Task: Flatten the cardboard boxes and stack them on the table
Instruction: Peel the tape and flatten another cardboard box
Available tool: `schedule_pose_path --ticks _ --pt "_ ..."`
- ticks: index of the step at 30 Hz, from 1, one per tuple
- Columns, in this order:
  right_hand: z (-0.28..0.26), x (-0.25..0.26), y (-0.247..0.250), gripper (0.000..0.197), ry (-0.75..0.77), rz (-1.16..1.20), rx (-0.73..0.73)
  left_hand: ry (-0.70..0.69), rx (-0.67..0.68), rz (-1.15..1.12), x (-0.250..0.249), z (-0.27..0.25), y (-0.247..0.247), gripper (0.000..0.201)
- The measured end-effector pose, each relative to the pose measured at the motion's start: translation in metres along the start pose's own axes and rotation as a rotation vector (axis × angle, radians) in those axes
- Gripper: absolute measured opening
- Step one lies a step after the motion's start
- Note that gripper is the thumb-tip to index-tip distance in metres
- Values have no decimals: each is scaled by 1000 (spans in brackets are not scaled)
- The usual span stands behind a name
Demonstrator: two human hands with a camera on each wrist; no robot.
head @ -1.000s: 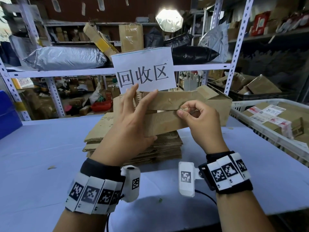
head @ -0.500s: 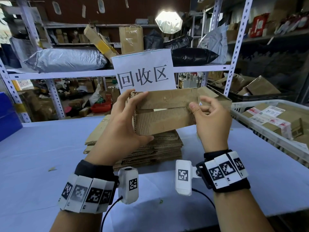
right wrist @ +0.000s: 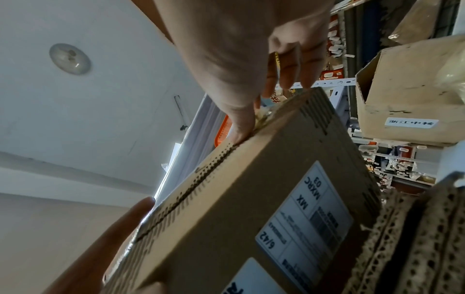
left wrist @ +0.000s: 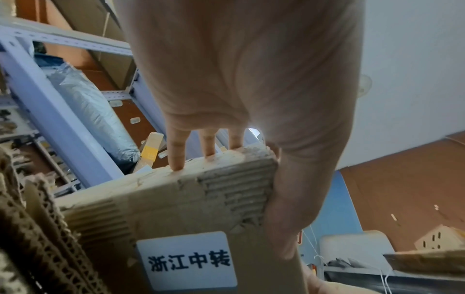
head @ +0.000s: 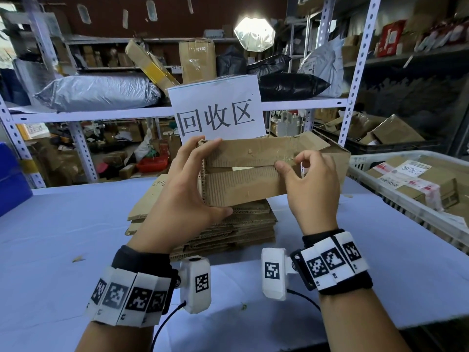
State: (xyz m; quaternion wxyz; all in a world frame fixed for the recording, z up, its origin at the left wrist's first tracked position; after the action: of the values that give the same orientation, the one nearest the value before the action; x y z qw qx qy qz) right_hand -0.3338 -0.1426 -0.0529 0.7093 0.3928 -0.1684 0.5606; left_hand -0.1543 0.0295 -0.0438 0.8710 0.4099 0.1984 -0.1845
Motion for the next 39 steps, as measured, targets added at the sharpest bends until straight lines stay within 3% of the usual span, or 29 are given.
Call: schedule_pose_path --ticks 4,9,15,22,28,32,35,39 --pt "1 1 -2 17 30 47 0 -8 0 -24 0 0 0 118" --pt "12 -17 -6 21 -45 165 71 -10 13 -45 0 -1 1 117" --pt "16 -41 2 47 -145 220 55 -23 -7 -92 1 0 7 117" --pt "20 -40 15 7 -91 317 -61 -38 4 -90 3 1 9 113" --pt "20 -32 2 29 -60 360 11 -29 7 -106 5 3 13 116" --pt "15 -32 -14 33 -141 695 101 -27 -30 -179 13 2 26 115" --pt "14 -23 -25 35 -91 637 233 -26 -31 -200 15 2 30 117" --pt "8 -15 -28 45 -78 684 263 -2 -18 -113 21 0 34 119"
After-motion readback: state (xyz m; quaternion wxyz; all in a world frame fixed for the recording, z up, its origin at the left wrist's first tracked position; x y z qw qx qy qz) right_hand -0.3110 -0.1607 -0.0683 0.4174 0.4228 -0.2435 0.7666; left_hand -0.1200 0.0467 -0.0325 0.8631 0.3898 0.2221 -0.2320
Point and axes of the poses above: each hand's wrist, its own z-axis towards the middle knuckle, its own y-axis out of the back of the hand, x = y × z, the point moved 9 cm from there along z, towards the middle knuckle, and after that the axes turned 8 degrees about x, right-handed, at the moved point
